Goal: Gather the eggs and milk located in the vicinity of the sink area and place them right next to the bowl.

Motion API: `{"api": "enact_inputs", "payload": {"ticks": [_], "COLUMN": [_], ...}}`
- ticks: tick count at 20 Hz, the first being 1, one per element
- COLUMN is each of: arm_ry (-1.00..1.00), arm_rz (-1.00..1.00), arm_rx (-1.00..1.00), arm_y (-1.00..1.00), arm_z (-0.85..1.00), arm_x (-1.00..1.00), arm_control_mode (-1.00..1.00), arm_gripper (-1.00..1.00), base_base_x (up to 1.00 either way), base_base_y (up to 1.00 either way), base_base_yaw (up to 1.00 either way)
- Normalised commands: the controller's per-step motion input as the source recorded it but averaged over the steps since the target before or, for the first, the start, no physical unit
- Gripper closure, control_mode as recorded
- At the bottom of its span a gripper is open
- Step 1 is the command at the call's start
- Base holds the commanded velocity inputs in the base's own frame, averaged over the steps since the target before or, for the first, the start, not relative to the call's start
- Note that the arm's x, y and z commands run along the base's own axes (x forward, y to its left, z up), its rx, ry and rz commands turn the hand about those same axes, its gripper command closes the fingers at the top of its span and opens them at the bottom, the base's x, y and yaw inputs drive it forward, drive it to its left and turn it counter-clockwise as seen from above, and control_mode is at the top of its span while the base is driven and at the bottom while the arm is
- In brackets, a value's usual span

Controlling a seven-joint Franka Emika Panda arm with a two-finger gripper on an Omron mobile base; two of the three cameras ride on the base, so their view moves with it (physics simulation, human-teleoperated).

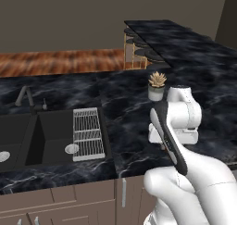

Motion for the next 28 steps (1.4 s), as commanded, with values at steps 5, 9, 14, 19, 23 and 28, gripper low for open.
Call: {"api": "enact_inputs", "payload": {"ticks": [5,9,14,19,23,28], "arm_ry": [0.00,0.00,0.00,0.00,0.00,0.00], "arm_rz": [0.00,0.00,0.00,0.00,0.00,0.00], "arm_rx": [-0.03,0.00,0.00,0.00,0.00,0.00], "arm_y": [0.01,0.00,0.00,0.00,0.00,0.00], "arm_z": [0.08,0.00,0.00,0.00,0.00,0.00], "arm_x": [0.00,0.00,0.00,0.00,0.00,0.00], "arm_control_mode": [-1.00,1.00,1.00,1.00,1.00,1.00], "arm_gripper": [1.00,1.00,1.00,1.00,1.00,1.00], "base_base_x": [0.00,0.00,-0.08,-0.30,-0.44,-0.32], "base_base_y": [0.00,0.00,0.93,1.00,1.00,1.00], "base_base_yaw": [0.00,0.00,-0.03,0.00,0.00,0.00]}}
